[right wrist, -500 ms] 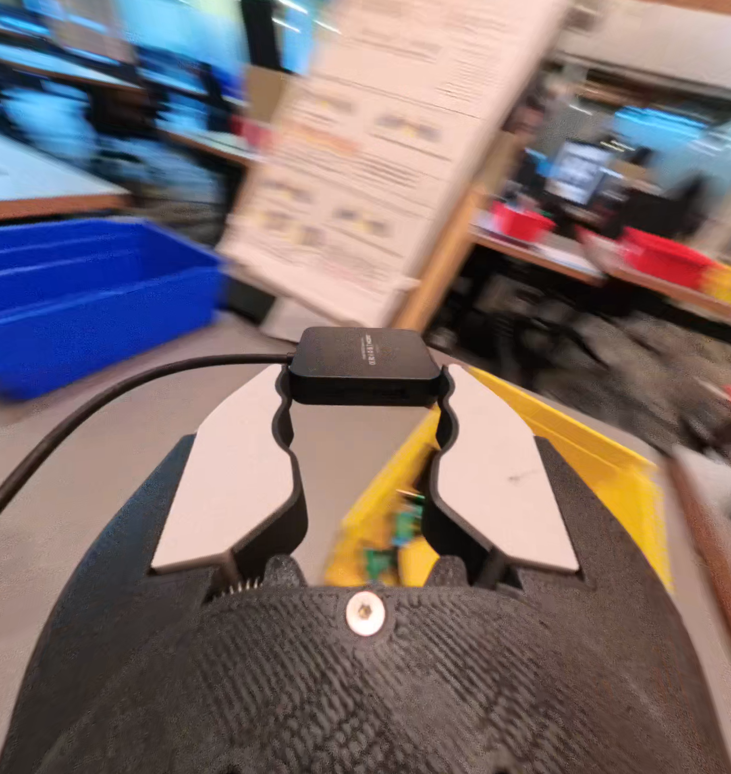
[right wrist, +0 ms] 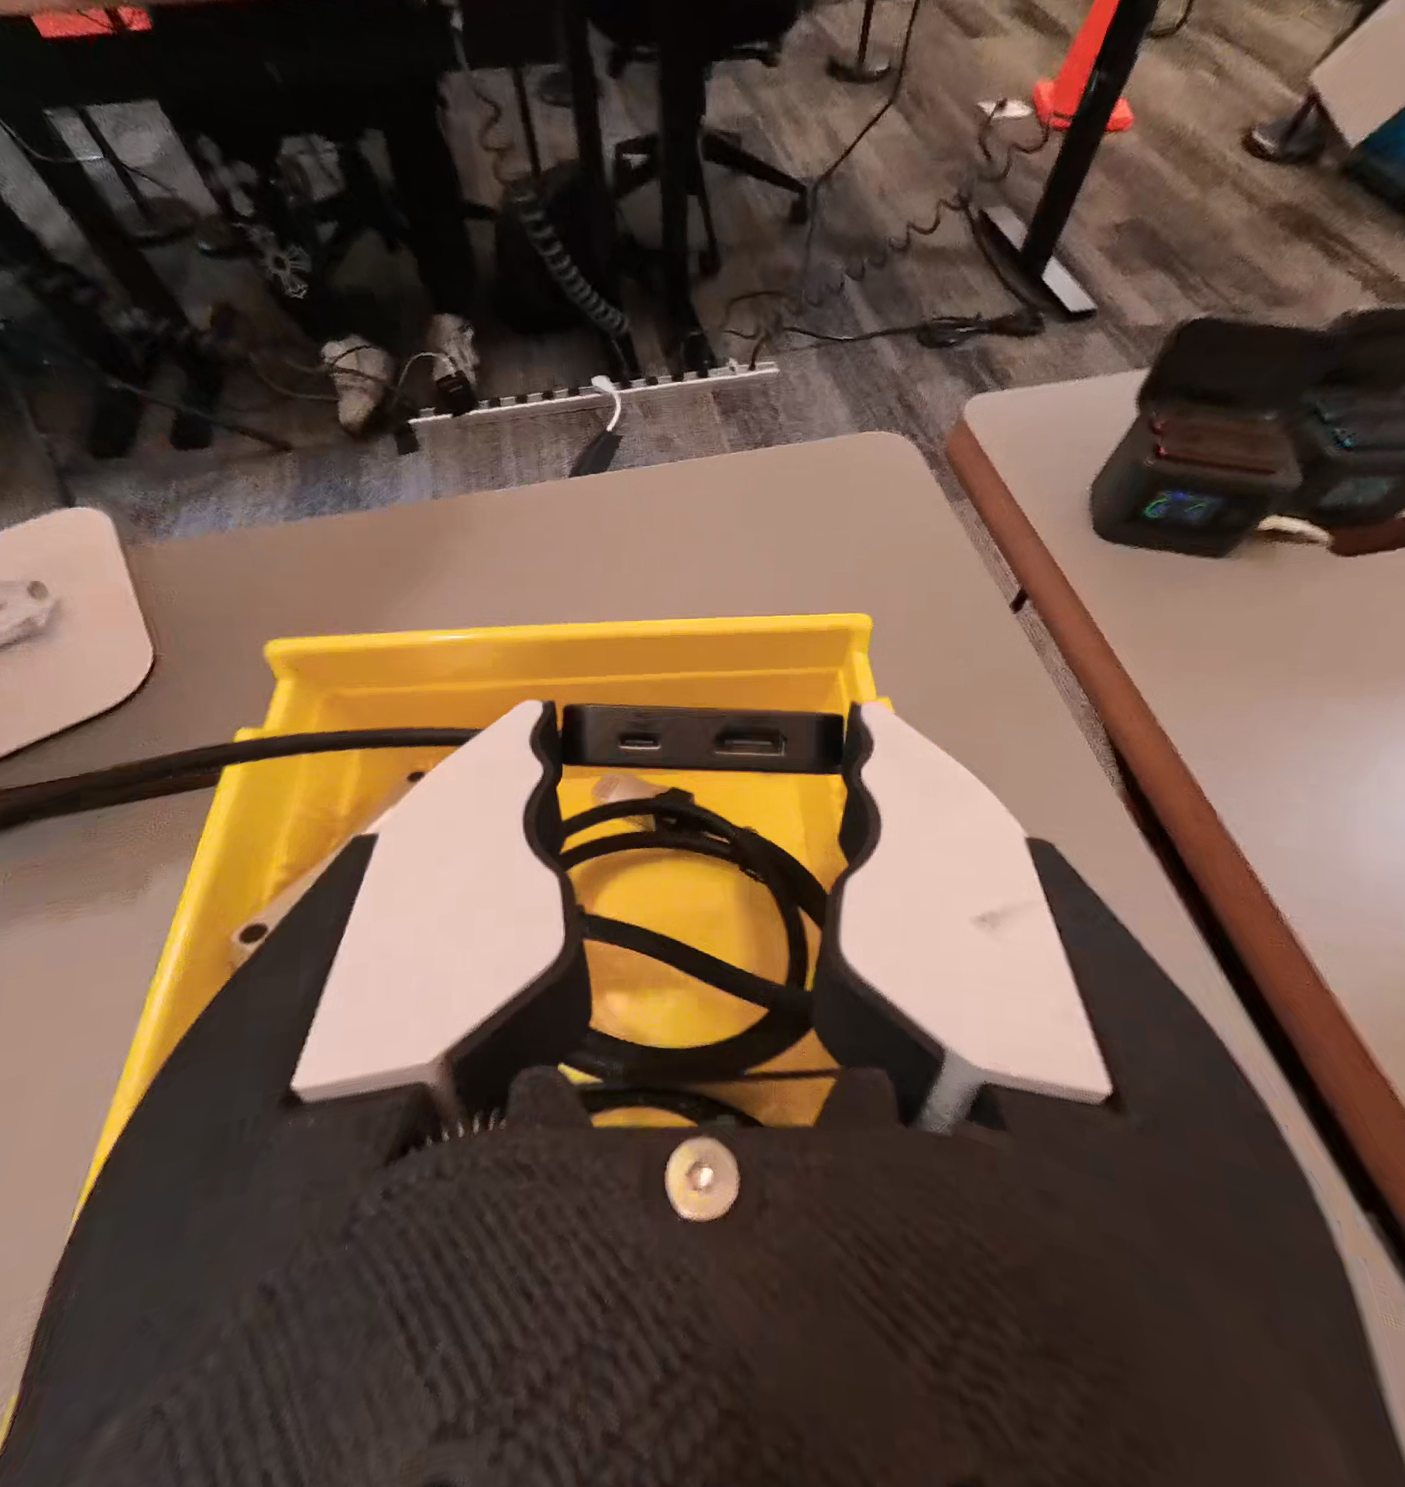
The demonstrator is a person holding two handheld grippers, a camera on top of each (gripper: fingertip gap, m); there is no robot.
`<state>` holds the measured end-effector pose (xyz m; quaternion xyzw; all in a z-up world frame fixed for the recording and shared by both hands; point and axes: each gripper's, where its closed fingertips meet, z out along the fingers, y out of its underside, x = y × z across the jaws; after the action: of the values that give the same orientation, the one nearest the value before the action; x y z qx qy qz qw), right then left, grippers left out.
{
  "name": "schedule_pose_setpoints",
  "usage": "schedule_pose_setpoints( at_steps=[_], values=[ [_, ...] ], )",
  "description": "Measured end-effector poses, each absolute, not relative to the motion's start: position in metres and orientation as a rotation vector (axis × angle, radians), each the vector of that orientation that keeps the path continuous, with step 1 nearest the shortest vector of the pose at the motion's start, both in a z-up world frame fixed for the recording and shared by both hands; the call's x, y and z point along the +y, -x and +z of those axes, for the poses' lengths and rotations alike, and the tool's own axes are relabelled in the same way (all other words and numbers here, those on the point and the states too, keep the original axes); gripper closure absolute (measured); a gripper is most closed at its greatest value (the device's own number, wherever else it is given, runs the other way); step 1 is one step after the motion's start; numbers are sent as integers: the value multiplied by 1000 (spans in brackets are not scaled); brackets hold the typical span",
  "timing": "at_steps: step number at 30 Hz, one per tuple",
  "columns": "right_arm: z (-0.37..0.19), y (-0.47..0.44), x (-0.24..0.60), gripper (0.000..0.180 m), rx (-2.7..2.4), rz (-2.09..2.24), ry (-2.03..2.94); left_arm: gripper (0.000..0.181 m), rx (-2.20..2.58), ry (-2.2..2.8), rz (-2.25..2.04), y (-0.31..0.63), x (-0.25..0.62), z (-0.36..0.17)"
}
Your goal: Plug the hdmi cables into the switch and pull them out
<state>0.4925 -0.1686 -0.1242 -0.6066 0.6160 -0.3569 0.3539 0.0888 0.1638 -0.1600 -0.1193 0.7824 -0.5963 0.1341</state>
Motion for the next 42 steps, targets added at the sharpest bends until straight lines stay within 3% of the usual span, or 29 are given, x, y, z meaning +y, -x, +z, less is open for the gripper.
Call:
schedule_pose_setpoints(
  at_steps=[8, 19, 28, 35, 39, 42],
  values=[
    [-153, -483, -146, 103, 1446, -761, 1751, 124, 2312, 353, -1769, -89, 160, -170],
    [-99, -345, -138, 110, 1002, -762, 1601, 125, 2281, 405, -1682, -102, 153, -175],
    [-117, -284, -184, 110, 975, -894, 1655, 121, 1968, 1028, -1764, -171, 88, -154],
    [-106, -273, -201, 112, 914, -957, 1690, 99, 2163, 1264, -1422, -246, 7, -160],
    [-101, -271, -209, 113, 922, -952, 1650, 98, 2226, 1278, -1220, -296, -20, -162],
    [-95, -268, -207, 115, 903, -931, 1627, 108, 2238, 1321, -1113, -326, -34, -170]
  ],
)
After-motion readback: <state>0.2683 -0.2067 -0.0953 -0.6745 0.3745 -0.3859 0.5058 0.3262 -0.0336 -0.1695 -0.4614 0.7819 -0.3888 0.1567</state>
